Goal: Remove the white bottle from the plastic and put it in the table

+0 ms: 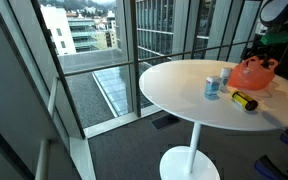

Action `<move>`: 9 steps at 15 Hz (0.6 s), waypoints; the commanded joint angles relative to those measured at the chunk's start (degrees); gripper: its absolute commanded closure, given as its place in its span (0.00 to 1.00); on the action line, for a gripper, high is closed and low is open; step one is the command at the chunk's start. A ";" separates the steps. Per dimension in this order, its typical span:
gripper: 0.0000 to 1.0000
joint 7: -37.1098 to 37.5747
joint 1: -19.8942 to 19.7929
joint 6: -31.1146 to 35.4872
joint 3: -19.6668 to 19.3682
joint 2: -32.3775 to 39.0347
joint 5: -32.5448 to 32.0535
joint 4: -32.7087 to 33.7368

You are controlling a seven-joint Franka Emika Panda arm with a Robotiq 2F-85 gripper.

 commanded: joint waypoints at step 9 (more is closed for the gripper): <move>0.00 -2.08 0.06 0.74 1.51 4.62 3.51 3.86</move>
